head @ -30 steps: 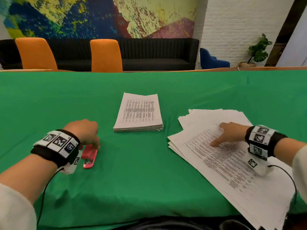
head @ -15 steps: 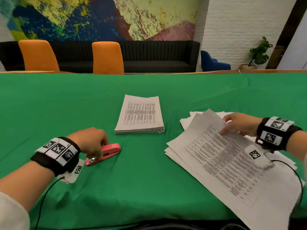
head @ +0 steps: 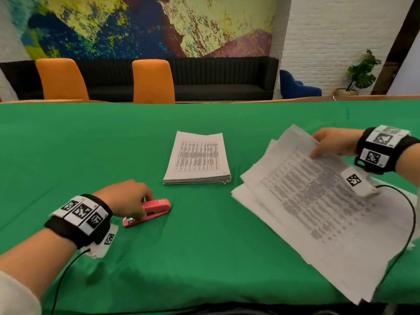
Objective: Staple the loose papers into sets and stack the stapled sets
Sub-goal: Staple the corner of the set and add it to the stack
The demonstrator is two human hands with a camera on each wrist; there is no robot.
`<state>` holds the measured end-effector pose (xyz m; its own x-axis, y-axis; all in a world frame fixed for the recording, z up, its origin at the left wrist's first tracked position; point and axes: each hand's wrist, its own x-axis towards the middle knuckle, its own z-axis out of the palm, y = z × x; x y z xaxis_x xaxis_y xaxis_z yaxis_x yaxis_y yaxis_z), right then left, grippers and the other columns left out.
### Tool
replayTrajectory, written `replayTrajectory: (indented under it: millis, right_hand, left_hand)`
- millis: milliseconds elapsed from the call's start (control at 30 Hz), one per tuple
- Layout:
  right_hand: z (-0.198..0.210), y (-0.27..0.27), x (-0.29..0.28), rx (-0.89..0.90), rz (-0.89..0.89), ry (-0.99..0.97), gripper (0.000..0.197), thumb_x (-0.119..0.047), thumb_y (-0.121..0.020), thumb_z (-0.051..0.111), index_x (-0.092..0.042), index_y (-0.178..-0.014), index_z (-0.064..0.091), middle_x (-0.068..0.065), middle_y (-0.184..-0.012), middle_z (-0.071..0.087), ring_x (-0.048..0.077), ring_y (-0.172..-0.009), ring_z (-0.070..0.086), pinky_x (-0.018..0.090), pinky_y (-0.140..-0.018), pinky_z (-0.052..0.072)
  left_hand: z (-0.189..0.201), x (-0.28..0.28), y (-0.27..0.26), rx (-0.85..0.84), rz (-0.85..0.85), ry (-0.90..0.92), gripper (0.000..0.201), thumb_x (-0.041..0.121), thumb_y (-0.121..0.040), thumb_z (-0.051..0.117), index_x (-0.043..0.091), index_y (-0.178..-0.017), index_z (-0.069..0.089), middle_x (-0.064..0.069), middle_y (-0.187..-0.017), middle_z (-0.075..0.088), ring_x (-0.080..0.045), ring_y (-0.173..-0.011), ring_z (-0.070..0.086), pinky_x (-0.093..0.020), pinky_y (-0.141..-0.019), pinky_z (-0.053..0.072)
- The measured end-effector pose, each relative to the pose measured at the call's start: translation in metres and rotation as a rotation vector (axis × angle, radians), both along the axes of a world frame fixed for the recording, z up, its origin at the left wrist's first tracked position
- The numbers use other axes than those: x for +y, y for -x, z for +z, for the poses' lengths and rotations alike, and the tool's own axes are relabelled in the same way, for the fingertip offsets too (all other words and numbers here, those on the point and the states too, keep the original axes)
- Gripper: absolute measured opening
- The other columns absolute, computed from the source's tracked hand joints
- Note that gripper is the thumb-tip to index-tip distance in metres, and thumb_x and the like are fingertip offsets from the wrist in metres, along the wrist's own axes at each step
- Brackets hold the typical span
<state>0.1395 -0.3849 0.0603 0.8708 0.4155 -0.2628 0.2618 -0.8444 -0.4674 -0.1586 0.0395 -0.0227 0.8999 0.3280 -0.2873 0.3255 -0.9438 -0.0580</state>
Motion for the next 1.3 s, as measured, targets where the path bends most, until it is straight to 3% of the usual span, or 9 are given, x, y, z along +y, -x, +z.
replayTrajectory:
  millis: [233,400,500,600,867,967,1100,1167,1300]
  right_hand:
    - [0.005,-0.017,-0.022,-0.32,-0.167,0.044,0.02,0.0,-0.098,0.058,0.0,-0.112,0.072,0.013,-0.093,0.068,0.032,-0.088,0.062,0.042,-0.085,0.048]
    - [0.04,0.005,-0.019,-0.203,-0.083,-0.207,0.03,0.0,-0.095,0.066,-0.021,-0.115,0.073,0.011,-0.098,0.078,0.035,-0.091,0.075,0.058,-0.093,0.058]
    - [0.07,0.035,-0.005,-0.116,0.084,-0.284,0.036,-0.002,-0.098,0.064,-0.034,-0.114,0.072,0.004,-0.098,0.081,0.03,-0.088,0.079,0.051,-0.084,0.064]
    - [0.077,0.056,0.023,-0.086,0.235,-0.191,0.028,-0.014,-0.096,0.071,-0.032,-0.117,0.073,0.0,-0.106,0.08,0.026,-0.098,0.077,0.05,-0.095,0.058]
    - [-0.022,0.103,0.135,-0.122,0.55,0.121,0.008,-0.025,-0.089,0.076,-0.023,-0.097,0.077,-0.008,-0.091,0.077,0.015,-0.084,0.07,0.03,-0.077,0.052]
    - [-0.07,0.109,0.161,-0.144,0.564,0.143,0.026,-0.026,-0.091,0.078,-0.015,-0.114,0.074,0.0,-0.113,0.073,0.02,-0.102,0.065,0.031,-0.086,0.05]
    - [-0.085,0.12,0.153,-0.276,0.575,0.094,0.057,-0.03,-0.094,0.076,-0.019,-0.146,0.054,0.002,-0.147,0.057,0.024,-0.132,0.054,0.035,-0.107,0.045]
    - [-0.086,0.131,0.14,-0.219,0.689,0.101,0.055,-0.036,-0.095,0.075,-0.028,-0.146,0.056,-0.004,-0.149,0.056,0.019,-0.133,0.053,0.03,-0.104,0.043]
    - [-0.106,0.157,0.122,-0.138,0.924,0.284,0.065,-0.042,-0.102,0.061,-0.039,-0.161,0.033,-0.003,-0.17,0.026,0.019,-0.153,0.03,0.039,-0.125,0.025]
  left_hand:
    - [-0.002,0.0,0.0,0.011,-0.009,-0.017,0.037,0.038,-0.084,0.079,0.034,-0.12,0.07,0.009,-0.104,0.07,-0.013,-0.092,0.066,-0.031,-0.083,0.056]
    - [0.001,0.0,-0.002,0.051,-0.068,-0.085,0.029,0.03,-0.084,0.075,0.032,-0.112,0.071,0.01,-0.098,0.07,-0.014,-0.089,0.066,-0.031,-0.08,0.056]
    - [0.006,0.002,0.001,0.055,-0.14,-0.149,0.02,0.026,-0.083,0.069,0.035,-0.102,0.069,0.012,-0.091,0.068,-0.015,-0.086,0.063,-0.03,-0.075,0.052]
    - [0.01,0.005,0.003,-0.014,-0.199,-0.103,0.026,0.022,-0.085,0.07,0.036,-0.107,0.073,0.015,-0.098,0.074,-0.01,-0.09,0.065,-0.029,-0.083,0.053]
    - [0.005,-0.017,0.007,-0.095,-0.352,0.044,0.051,-0.001,-0.086,0.057,0.044,-0.101,0.077,0.015,-0.136,0.053,-0.009,-0.124,0.052,-0.033,-0.107,0.044]
    - [-0.002,-0.017,0.008,-0.129,-0.339,0.067,0.064,-0.004,-0.087,0.052,0.048,-0.118,0.072,0.012,-0.147,0.049,-0.01,-0.132,0.05,-0.035,-0.112,0.043]
    - [-0.003,-0.017,0.013,-0.304,-0.068,0.198,0.041,0.036,-0.099,0.065,0.035,-0.138,0.053,0.009,-0.117,0.065,-0.012,-0.102,0.063,-0.038,-0.097,0.052]
    - [-0.009,-0.024,0.016,-0.252,0.088,0.196,0.064,0.064,-0.089,0.069,0.028,-0.136,0.046,0.004,-0.105,0.069,-0.016,-0.089,0.065,-0.038,-0.085,0.055]
    - [-0.021,-0.043,0.019,-0.075,0.177,0.133,0.082,0.063,-0.081,0.078,0.017,-0.137,0.04,-0.005,-0.11,0.064,-0.022,-0.08,0.07,-0.038,-0.064,0.063]
